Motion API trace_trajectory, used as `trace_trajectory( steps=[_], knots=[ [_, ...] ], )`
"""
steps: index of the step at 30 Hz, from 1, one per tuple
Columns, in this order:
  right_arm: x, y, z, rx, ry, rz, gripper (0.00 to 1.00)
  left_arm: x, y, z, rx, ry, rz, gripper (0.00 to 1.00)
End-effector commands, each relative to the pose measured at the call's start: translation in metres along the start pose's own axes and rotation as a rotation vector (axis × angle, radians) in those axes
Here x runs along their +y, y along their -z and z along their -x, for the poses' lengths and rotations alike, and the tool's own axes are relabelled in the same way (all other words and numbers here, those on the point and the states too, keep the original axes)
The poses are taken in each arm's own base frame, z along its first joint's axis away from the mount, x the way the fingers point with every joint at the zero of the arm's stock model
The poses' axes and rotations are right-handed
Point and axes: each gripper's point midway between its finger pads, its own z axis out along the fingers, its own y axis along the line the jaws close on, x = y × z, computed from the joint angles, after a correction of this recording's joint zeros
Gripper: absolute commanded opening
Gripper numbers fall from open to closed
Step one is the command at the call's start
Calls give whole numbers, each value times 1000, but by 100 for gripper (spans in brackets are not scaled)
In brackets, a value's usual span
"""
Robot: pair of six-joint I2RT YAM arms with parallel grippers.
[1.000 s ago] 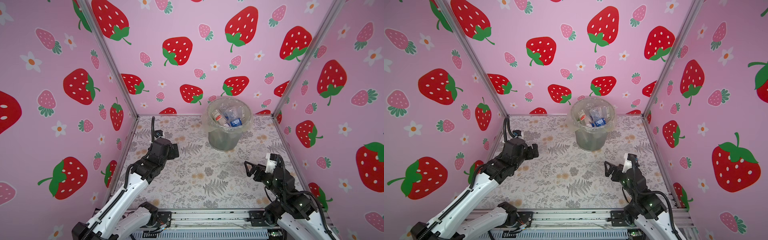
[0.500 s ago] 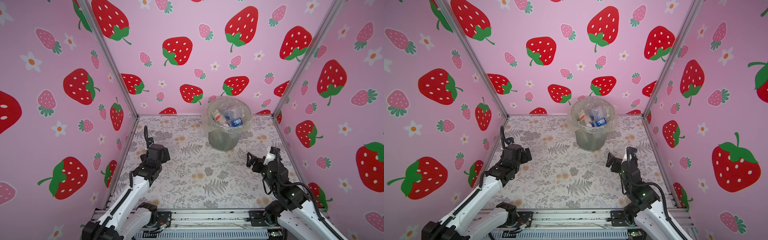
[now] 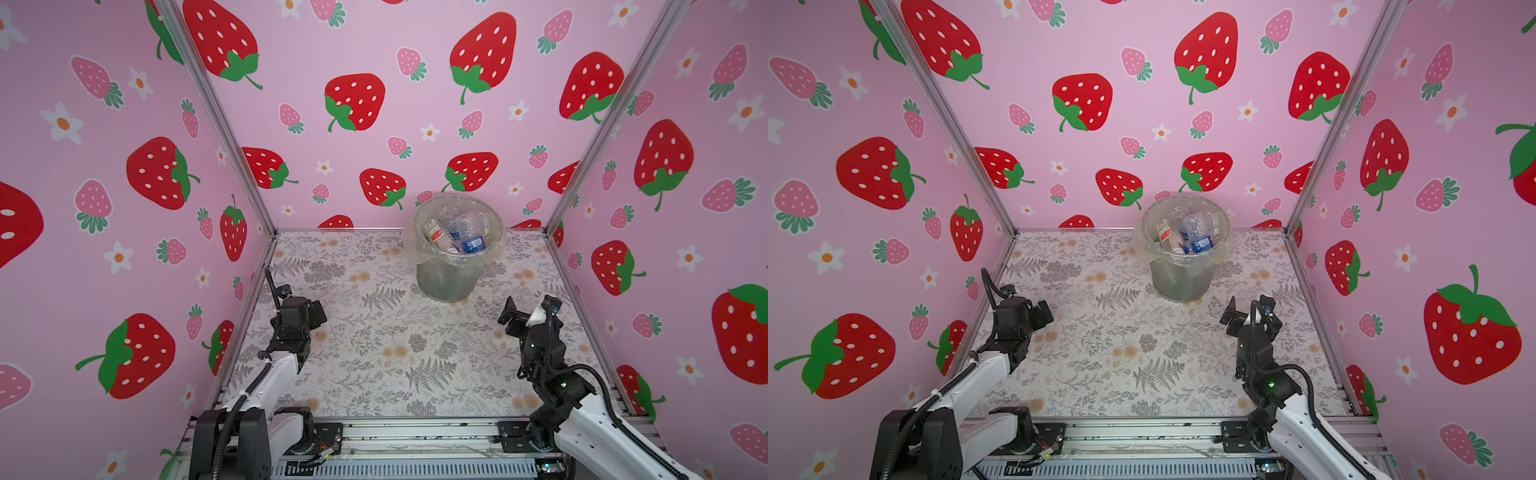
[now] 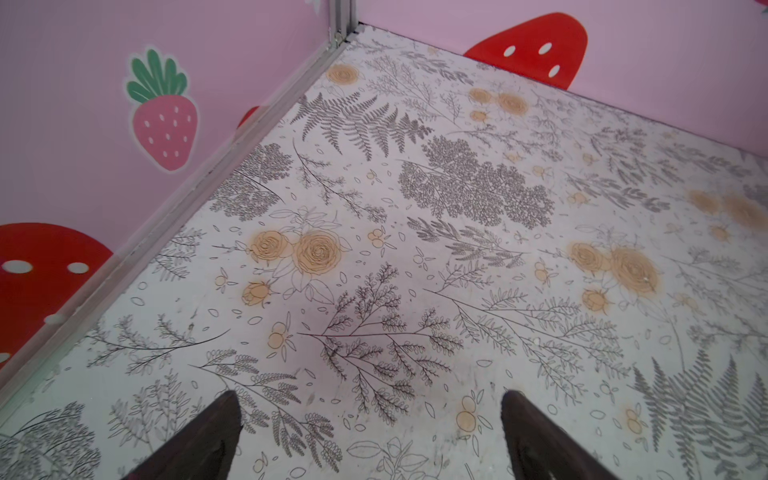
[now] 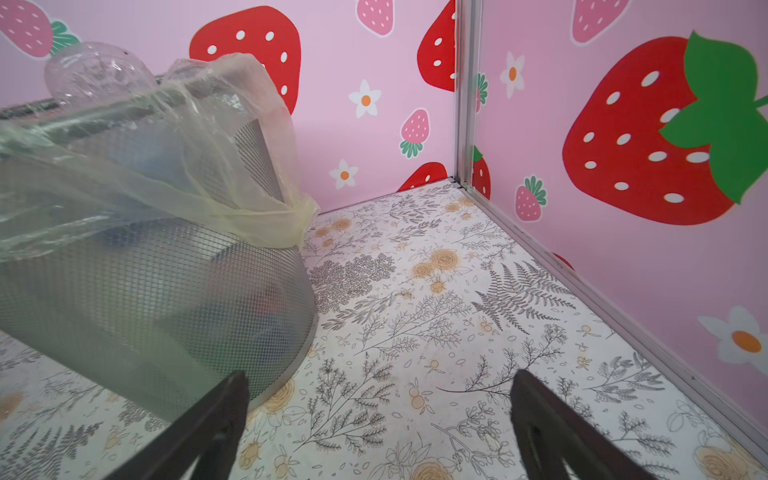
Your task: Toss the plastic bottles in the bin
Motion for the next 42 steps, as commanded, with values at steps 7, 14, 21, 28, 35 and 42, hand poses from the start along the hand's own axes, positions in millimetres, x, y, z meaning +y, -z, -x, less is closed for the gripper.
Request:
trace_trajectory(
  steps=[7, 14, 21, 28, 35, 42],
  knots=[
    [-14, -16, 9, -120, 104, -122, 99, -28, -17, 26, -165, -72, -174, 99],
    [-21, -40, 0, -82, 216, -190, 99, -36, -24, 31, -196, -64, -239, 99],
    [-38, -63, -12, -82, 220, -238, 99, -58, -37, 20, -189, -148, -361, 99],
    [-63, -78, -24, -104, 183, -280, 99, -70, -51, 9, -125, -205, -354, 99],
    [-83, -79, -33, -127, 99, -275, 99, -70, -53, 9, -122, -208, -340, 99],
    [-86, -80, -36, -135, 80, -248, 99, -72, -49, 7, -143, -224, -345, 99]
  ],
)
